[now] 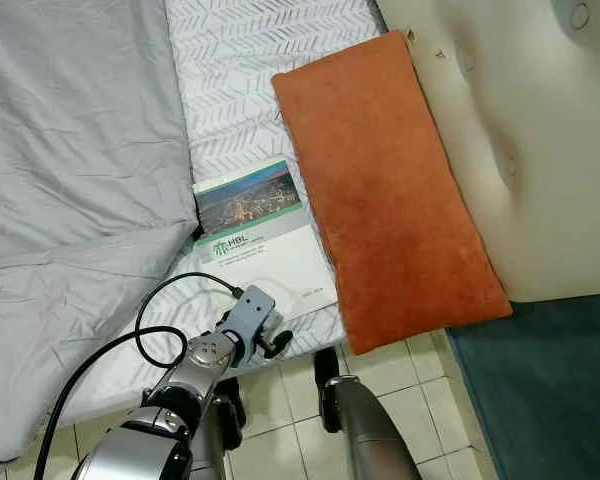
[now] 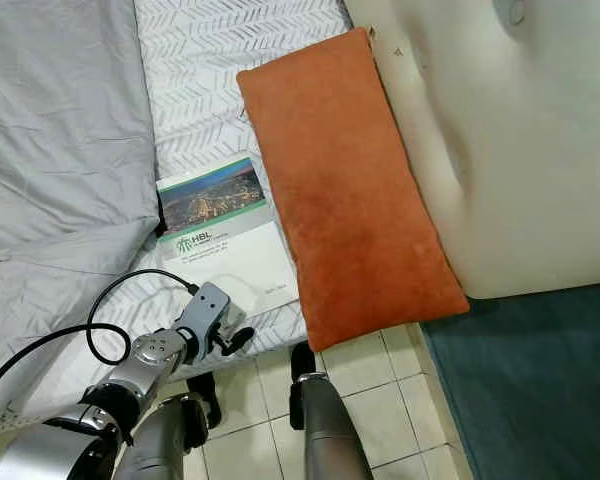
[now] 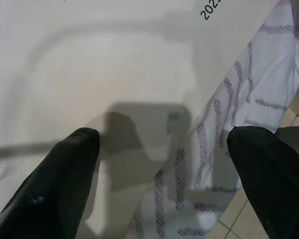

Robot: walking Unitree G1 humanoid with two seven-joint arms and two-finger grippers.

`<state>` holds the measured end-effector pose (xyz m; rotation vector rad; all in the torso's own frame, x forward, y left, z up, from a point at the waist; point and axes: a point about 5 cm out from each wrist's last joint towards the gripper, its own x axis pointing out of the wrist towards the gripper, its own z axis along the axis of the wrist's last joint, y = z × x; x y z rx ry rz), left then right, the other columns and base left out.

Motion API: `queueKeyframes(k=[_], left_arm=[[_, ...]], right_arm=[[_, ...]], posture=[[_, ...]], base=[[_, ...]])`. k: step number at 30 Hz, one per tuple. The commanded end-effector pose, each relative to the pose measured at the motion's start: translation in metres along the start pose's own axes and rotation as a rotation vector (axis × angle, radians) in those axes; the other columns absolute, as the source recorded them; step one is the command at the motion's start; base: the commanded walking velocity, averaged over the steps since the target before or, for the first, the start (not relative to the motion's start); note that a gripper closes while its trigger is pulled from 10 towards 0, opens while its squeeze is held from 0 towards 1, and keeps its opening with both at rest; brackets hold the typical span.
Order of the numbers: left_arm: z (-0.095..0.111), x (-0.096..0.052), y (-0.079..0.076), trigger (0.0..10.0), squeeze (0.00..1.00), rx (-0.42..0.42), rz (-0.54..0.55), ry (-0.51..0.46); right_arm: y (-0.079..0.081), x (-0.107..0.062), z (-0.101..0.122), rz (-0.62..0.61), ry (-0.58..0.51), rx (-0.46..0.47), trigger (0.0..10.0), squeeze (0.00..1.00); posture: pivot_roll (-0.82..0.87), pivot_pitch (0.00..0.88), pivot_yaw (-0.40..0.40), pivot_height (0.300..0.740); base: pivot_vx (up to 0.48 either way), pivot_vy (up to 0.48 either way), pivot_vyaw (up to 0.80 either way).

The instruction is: Clean up the room

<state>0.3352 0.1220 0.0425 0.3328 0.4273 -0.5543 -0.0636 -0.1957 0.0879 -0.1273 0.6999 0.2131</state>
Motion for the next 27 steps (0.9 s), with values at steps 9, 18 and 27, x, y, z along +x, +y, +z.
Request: queueKeyframes(k=[9,18,27], left_arm=[[-0.012,-0.008,0.001,10.0,0.0,-0.007,-0.051,-0.023],[0.043,-0.018,0.033,10.0,0.0,0.03,-0.067,-0.308],[0.035,-0.025,0.024,10.0,0.0,-0.171,-0.067,-0.403]], right_arm=[[-0.005,0.029,-0.017,-0.007,0.019,0.021,10.0,0.0],[-0.025,0.121,0.0,-0.037,-0.16,0.019,10.0,0.0],[-0.049,0.206,0.054,-0.075,-0.348,-0.013,10.0,0.0]], posture=[[-0.37,0.535,-0.034,0.74],[-0.24,0.341,0.049,0.74],[-0.15,0.095,0.106,0.74]], base=[[0.0,0.0,0.0],[0.0,0.0,0.0],[0.0,0.0,0.0]])
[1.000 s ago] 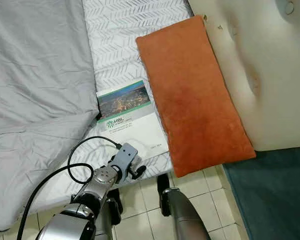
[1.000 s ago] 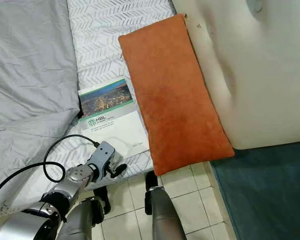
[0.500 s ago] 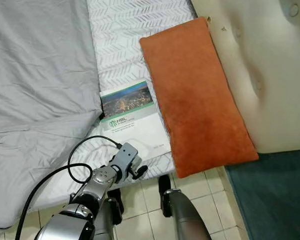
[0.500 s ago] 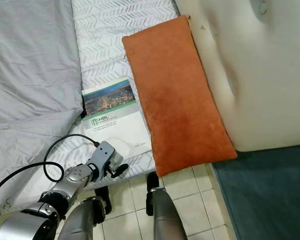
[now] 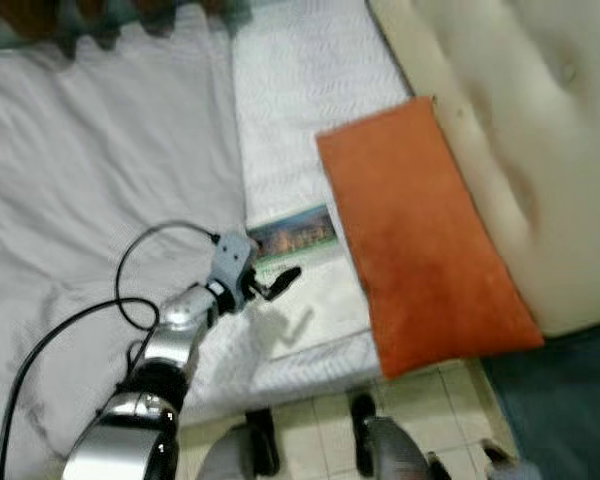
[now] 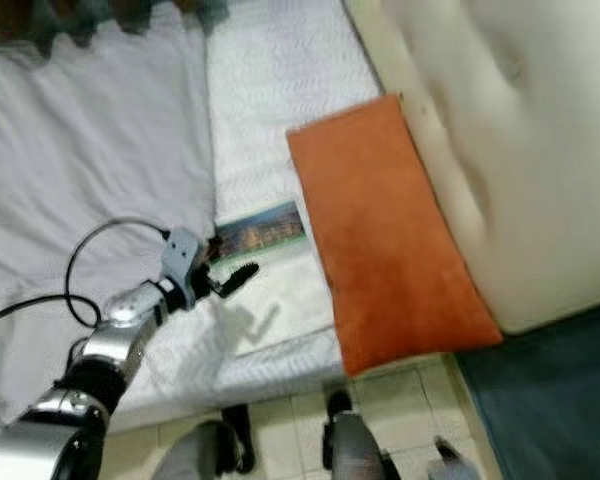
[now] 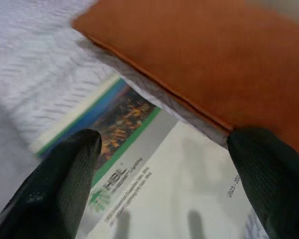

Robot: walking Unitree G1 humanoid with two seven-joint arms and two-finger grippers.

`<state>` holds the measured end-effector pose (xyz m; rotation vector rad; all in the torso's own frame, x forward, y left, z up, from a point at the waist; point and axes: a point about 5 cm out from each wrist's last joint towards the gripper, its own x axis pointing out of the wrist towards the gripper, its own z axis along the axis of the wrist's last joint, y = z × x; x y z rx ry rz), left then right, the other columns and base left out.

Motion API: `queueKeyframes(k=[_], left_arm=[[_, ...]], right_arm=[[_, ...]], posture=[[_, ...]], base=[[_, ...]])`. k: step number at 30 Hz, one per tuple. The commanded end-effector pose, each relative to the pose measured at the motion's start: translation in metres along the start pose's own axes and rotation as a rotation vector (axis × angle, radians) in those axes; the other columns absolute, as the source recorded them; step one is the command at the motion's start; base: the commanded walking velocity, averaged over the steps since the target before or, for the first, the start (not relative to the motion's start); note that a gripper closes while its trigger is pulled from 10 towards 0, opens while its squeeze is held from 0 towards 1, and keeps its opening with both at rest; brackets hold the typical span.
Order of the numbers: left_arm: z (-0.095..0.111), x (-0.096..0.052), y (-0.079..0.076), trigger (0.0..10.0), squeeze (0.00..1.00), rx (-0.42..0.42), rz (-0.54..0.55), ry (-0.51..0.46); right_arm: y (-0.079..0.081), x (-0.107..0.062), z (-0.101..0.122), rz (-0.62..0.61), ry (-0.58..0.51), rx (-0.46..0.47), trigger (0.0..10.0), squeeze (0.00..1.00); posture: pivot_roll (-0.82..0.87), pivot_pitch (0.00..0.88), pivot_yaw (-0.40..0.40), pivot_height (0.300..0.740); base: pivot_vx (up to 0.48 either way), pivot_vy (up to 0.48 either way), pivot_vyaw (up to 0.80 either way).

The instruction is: Clean up the room

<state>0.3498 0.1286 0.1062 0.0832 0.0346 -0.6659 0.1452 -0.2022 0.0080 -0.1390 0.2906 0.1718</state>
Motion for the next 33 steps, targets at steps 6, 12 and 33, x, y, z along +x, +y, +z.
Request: queueKeyframes(k=[6,12,33], left_arm=[[-0.05,-0.042,-0.015,10.0,0.0,-0.112,0.267,0.058],[-0.065,-0.082,-0.03,10.0,0.0,-0.159,0.478,0.071],[-0.065,-0.078,-0.036,10.0,0.0,-0.166,0.491,0.105]], right_arm=[[-0.011,0.032,0.024,-0.038,-0.109,0.044,10.0,0.0],[-0.015,0.058,0.048,-0.016,-0.184,0.102,10.0,0.0],[-0.008,0.083,0.064,0.035,-0.194,0.1,10.0,0.0]], posture=[[-0.09,0.0,0.099,0.74],[-0.04,0.0,0.05,0.74],[-0.02,0.0,0.035,0.74]], base=[[0.0,0.0,0.0],[0.0,0.0,0.0],[0.0,0.328,0.0]])
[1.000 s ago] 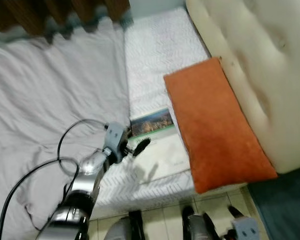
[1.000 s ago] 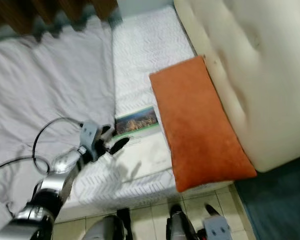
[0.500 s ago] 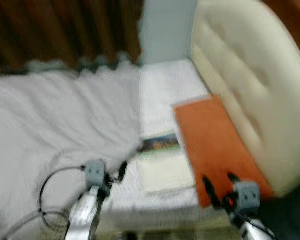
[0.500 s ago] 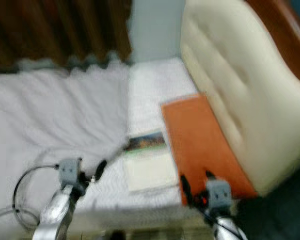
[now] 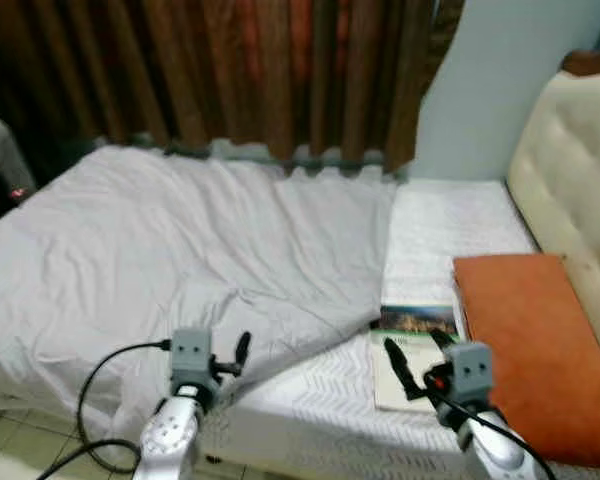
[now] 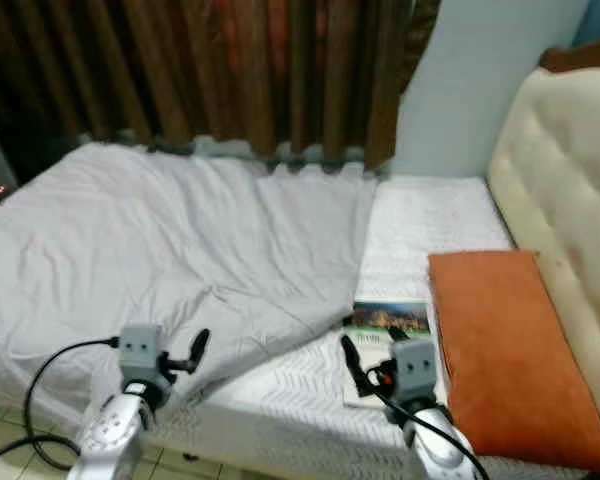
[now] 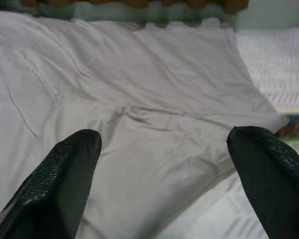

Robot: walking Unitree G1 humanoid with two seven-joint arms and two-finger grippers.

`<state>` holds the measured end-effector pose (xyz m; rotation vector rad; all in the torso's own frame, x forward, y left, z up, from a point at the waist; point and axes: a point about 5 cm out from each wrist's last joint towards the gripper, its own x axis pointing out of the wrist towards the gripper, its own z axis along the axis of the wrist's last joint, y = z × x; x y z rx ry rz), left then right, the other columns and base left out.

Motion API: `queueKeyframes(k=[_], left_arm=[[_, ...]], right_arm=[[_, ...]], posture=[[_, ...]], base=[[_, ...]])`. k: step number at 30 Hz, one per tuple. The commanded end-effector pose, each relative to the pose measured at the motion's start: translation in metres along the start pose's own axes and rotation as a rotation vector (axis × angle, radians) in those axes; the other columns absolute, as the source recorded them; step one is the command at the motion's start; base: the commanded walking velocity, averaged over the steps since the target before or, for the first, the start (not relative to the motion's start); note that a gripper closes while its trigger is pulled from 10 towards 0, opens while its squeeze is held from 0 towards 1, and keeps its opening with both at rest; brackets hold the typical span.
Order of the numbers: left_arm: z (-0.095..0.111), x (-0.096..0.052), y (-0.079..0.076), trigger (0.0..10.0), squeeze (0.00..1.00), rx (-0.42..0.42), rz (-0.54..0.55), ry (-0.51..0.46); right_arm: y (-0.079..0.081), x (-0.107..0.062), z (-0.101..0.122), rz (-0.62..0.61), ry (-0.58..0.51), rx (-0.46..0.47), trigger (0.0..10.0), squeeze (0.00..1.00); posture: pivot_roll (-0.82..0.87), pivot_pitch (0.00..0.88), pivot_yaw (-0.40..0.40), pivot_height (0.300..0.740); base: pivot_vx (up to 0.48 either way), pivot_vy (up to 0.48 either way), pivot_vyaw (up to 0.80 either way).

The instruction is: Clean up the room

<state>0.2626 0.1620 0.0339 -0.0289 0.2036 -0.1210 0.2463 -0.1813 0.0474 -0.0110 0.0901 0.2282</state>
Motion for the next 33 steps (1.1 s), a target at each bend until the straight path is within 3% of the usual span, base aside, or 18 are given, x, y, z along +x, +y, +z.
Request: queueKeyframes(k=[1,7,13,18,22,26,27,33], left_arm=[[0.014,0.002,-0.008,10.0,0.0,0.027,-0.071,-0.056],[0.026,0.005,-0.012,10.0,0.0,0.079,-0.132,-0.114],[0.039,0.012,-0.017,10.0,0.0,0.066,-0.137,-0.15],[0.034,0.01,-0.016,10.0,0.0,0.028,-0.114,-0.12],[0.029,0.011,-0.017,10.0,0.0,0.046,-0.092,-0.101],[0.035,0.011,-0.016,10.0,0.0,0.049,-0.085,-0.128],[0.041,0.013,-0.02,10.0,0.0,0.016,-0.106,-0.146],[0.05,0.022,-0.026,10.0,0.0,0.009,-0.122,-0.146]], right_arm=[[-0.006,-0.005,-0.003,-0.029,0.017,-0.01,10.0,0.0],[-0.006,-0.002,0.004,-0.055,-0.033,-0.057,10.0,0.0],[-0.007,0.004,0.013,-0.08,-0.094,-0.04,10.0,0.0],[-0.008,0.006,0.012,-0.084,-0.088,-0.031,10.0,0.0],[-0.007,0.006,0.01,-0.066,-0.072,-0.029,10.0,0.0],[-0.006,0.005,0.006,-0.047,-0.038,0.026,10.0,0.0],[-0.005,0.003,0.004,-0.032,-0.022,0.053,10.0,0.0],[-0.006,0.007,0.003,-0.038,-0.019,0.05,10.0,0.0]], posture=[[-0.02,0.0,0.037,0.74],[-0.03,0.0,0.042,0.74],[-0.03,0.0,0.048,0.74],[-0.03,0.0,0.049,0.74],[-0.03,0.0,0.05,0.74],[-0.04,0.0,0.046,0.74],[-0.04,0.0,0.049,0.74],[-0.04,0.0,0.06,0.74]], base=[[0.0,0.48,0.0],[0.0,0.48,0.0],[0.0,0.48,0.0],[0.0,0.48,0.0],[0.0,0.48,0.0],[0.0,0.0,0.0],[0.465,0.0,0.0],[0.465,0.0,0.0]])
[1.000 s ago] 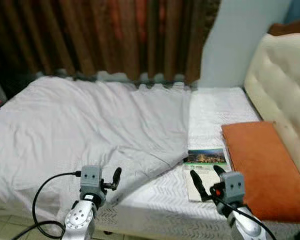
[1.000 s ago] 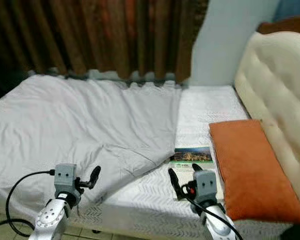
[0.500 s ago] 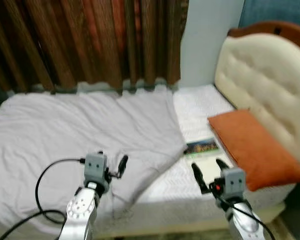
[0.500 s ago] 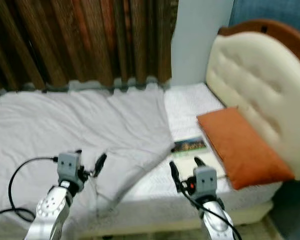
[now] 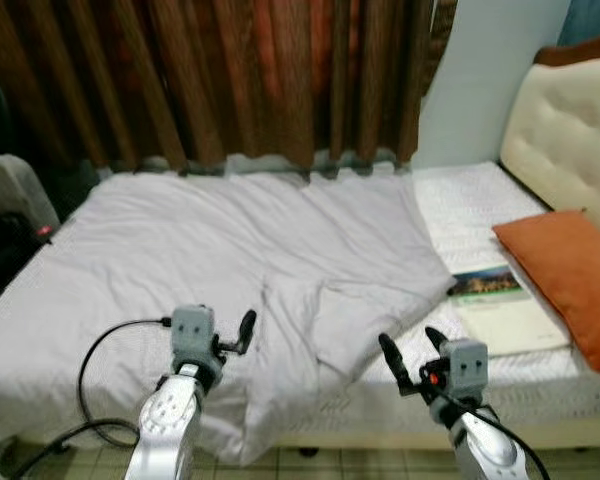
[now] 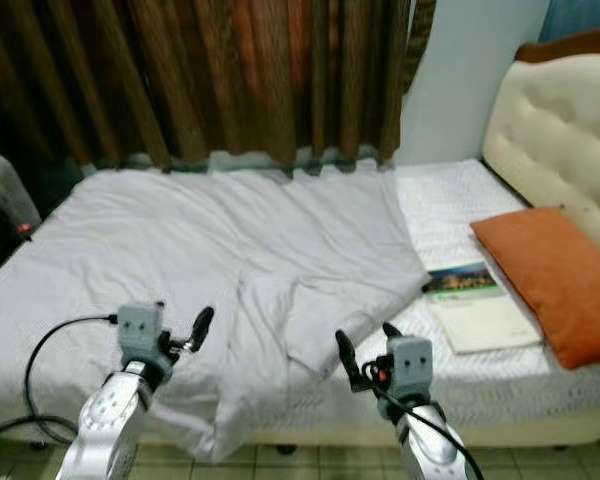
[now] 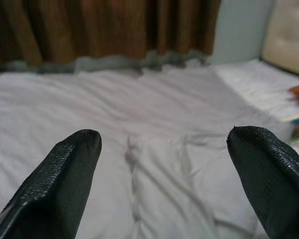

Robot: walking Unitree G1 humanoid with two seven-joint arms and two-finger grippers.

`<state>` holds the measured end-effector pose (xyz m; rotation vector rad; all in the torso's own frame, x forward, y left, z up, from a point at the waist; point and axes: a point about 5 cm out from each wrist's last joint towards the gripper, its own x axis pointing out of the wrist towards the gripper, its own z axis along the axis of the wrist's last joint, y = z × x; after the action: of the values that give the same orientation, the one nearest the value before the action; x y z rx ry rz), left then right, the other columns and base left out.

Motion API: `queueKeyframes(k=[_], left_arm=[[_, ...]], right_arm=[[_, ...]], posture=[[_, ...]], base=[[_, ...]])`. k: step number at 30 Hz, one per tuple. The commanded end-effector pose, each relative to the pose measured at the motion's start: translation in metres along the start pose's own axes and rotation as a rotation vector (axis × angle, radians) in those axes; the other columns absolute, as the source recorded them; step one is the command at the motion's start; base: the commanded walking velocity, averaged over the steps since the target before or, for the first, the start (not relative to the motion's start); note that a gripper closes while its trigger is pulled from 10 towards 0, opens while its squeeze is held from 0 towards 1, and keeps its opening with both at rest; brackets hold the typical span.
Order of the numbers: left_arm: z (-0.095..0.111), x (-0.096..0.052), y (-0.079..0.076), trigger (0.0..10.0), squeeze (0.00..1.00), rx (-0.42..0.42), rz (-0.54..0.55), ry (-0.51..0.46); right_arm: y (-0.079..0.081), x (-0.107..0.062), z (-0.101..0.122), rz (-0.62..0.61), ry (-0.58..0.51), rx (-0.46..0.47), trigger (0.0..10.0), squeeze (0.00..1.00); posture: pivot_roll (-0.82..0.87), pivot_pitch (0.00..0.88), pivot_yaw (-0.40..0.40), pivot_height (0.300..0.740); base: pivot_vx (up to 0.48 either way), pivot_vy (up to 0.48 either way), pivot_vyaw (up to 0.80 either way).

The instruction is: Clean up the room

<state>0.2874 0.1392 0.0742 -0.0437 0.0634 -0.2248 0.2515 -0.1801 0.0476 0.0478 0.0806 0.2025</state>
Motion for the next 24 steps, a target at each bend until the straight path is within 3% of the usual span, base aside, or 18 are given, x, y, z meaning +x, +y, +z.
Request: queueKeyframes(k=[1,16,21,24], left_arm=[[0.005,0.005,-0.005,10.0,0.0,0.006,-0.017,-0.003],[-0.003,0.01,-0.007,10.0,0.0,0.019,-0.052,0.058],[-0.004,0.012,-0.005,10.0,0.0,0.002,-0.04,0.065],[-0.007,0.011,-0.001,10.0,0.0,0.001,0.014,0.074]], right_arm=[[-0.005,0.003,0.003,-0.011,-0.006,-0.013,10.0,0.0],[-0.006,0.0,0.001,-0.001,0.009,-0.029,10.0,0.0],[-0.008,0.0,0.0,0.005,0.023,-0.046,10.0,0.0],[-0.008,0.001,0.001,0.009,0.02,-0.057,10.0,0.0]], posture=[[-0.04,0.0,0.06,0.74],[-0.06,0.0,0.063,0.74],[-0.06,0.0,0.059,0.74],[-0.06,0.0,0.055,0.74]], base=[[0.465,0.0,0.0],[0.466,0.0,0.0],[0.466,0.0,-0.8],[0.46,0.0,0.0]])
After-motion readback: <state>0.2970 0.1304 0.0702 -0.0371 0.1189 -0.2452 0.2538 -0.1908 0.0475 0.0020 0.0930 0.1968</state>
